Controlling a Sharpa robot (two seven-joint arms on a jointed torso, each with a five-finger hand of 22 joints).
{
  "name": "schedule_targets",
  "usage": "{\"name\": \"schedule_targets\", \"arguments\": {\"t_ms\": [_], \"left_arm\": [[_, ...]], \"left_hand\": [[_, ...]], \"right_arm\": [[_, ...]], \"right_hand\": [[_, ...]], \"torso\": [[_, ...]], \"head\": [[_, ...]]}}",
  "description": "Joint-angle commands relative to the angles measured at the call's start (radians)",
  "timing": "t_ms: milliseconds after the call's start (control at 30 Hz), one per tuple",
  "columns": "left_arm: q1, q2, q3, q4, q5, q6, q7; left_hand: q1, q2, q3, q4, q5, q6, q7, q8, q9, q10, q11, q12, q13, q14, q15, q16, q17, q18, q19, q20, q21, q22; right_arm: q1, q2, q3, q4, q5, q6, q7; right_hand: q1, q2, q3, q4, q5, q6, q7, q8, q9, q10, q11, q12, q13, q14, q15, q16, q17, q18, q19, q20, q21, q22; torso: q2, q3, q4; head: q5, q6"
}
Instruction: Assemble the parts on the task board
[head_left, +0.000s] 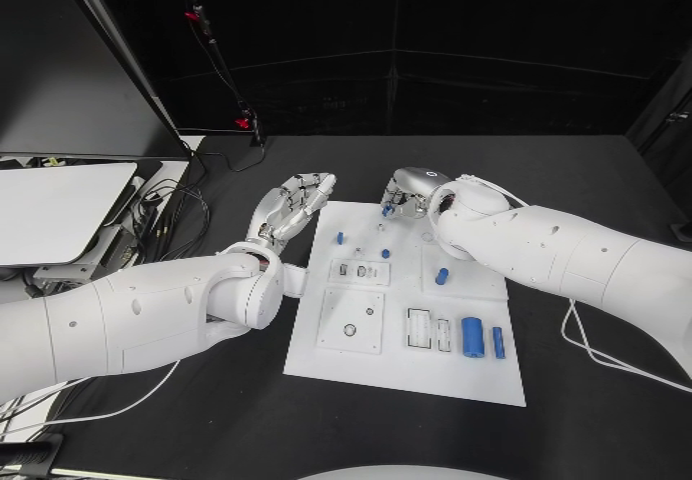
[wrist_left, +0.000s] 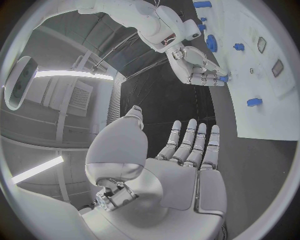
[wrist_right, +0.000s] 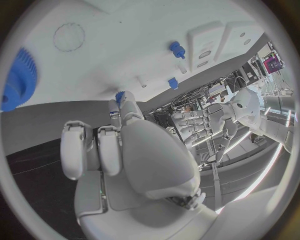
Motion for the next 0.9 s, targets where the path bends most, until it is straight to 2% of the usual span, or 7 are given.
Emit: {"name": "schedule_targets", "arguments": {"t_ms": [33,333,467,567,700,800,900], "left_arm": [[0.002,0.001,0.001,0.000,-0.007,0.004,0.277],[0.002,0.002,0.001,-0.002,-0.007,0.004,0.274],[0.002,0.001,0.001,-0.002,-0.007,0.005,0.273],[0.002,0.001,0.001,-0.002,-0.007,0.006,0.271],[0.002,0.001,0.001,-0.002,-0.007,0.006,0.270],[0.002,0.000,0.001,-0.003,-0.007,0.007,0.269],[0.002,0.000,0.001,-0.003,-0.007,0.008,0.268]], "left_hand": [[0.001,0.013,0.007,0.000,0.004,0.001,0.155,0.005,-0.001,-0.004,0.000,0.007,-0.001,-0.003,0.005,0.005,-0.001,0.017,-0.007,0.003,0.004,0.000],[0.002,0.015,0.007,0.000,0.005,0.001,0.155,0.005,-0.002,-0.004,0.000,0.007,-0.001,-0.003,0.005,0.005,-0.001,0.017,-0.007,0.003,0.004,0.000],[0.002,0.015,0.007,0.000,0.005,0.001,0.155,0.005,-0.002,-0.004,0.000,0.007,-0.001,-0.003,0.005,0.005,-0.001,0.017,-0.007,0.003,0.004,0.000],[0.003,0.017,0.008,-0.001,0.005,0.001,0.155,0.005,-0.002,-0.004,0.000,0.008,-0.001,-0.003,0.005,0.005,-0.001,0.017,-0.007,0.003,0.004,0.000],[0.003,0.017,0.008,-0.001,0.005,0.001,0.155,0.005,-0.002,-0.004,0.000,0.008,-0.001,-0.003,0.005,0.005,-0.001,0.017,-0.007,0.003,0.004,0.000],[0.003,0.017,0.008,-0.001,0.005,0.001,0.155,0.005,-0.002,-0.004,0.000,0.008,-0.001,-0.003,0.005,0.005,-0.001,0.017,-0.007,0.003,0.004,0.000],[0.003,0.017,0.008,-0.001,0.005,0.001,0.155,0.005,-0.002,-0.004,0.000,0.008,-0.001,-0.003,0.005,0.005,-0.001,0.017,-0.007,0.003,0.004,0.000]], "right_arm": [[0.002,0.001,0.000,0.005,0.004,0.019,-0.005],[0.001,0.002,0.000,0.009,0.004,0.029,-0.021],[0.001,0.004,0.000,0.007,0.004,0.039,-0.041],[0.001,0.004,0.000,0.007,0.004,0.041,-0.049],[0.001,0.002,0.000,0.009,0.003,0.024,-0.048],[0.001,-0.005,0.000,0.017,0.005,-0.032,-0.027],[0.001,-0.023,0.000,0.038,0.032,-0.116,0.014]], "right_hand": [[0.005,-0.008,0.001,0.006,0.004,-0.003,0.002,-0.002,0.001,0.002,0.007,-0.007,0.001,0.046,-0.001,-0.005,-0.001,0.004,-0.003,0.002,-0.004,0.048],[0.004,-0.020,0.001,0.013,0.004,-0.021,0.003,-0.019,-0.001,-0.015,0.012,-0.022,0.000,0.045,0.003,-0.007,-0.005,0.005,-0.005,0.005,-0.006,0.045],[-0.009,-0.043,-0.008,0.026,0.004,-0.082,0.011,-0.060,-0.002,-0.083,0.028,-0.024,0.001,0.037,0.016,-0.018,-0.041,0.010,-0.021,0.015,-0.018,0.019],[-0.036,-0.073,-0.025,0.033,-0.001,-0.150,0.002,-0.075,-0.004,-0.141,0.042,-0.024,0.001,0.026,0.026,-0.033,-0.087,0.019,-0.046,0.023,-0.038,-0.021],[-0.088,-0.102,-0.038,0.045,0.003,-0.224,-0.027,-0.076,-0.002,-0.207,0.053,-0.020,0.004,0.017,0.036,-0.047,-0.120,0.026,-0.064,0.035,-0.056,-0.051],[-0.135,-0.140,-0.019,0.066,0.003,-0.302,-0.047,-0.078,-0.003,-0.236,0.059,-0.014,0.006,0.010,0.039,-0.059,-0.153,0.030,-0.074,0.041,-0.069,-0.071],[-0.186,-0.188,0.063,0.076,0.003,-0.335,-0.049,-0.074,0.000,-0.241,0.057,0.005,0.010,0.007,0.037,-0.070,-0.176,0.031,-0.073,0.041,-0.076,-0.080]], "torso": [[0.000,0.0005,0.0003],[0.001,0.0000,0.0008],[0.000,-0.0001,0.0008],[0.001,0.0000,0.0013],[0.000,0.0000,0.0012],[0.001,0.0003,0.0009],[0.001,0.0010,0.0015]], "head": [[-0.001,0.000],[-0.001,0.000],[-0.002,0.000],[-0.003,0.001],[-0.003,0.001],[-0.003,0.002],[-0.005,0.005]]}}
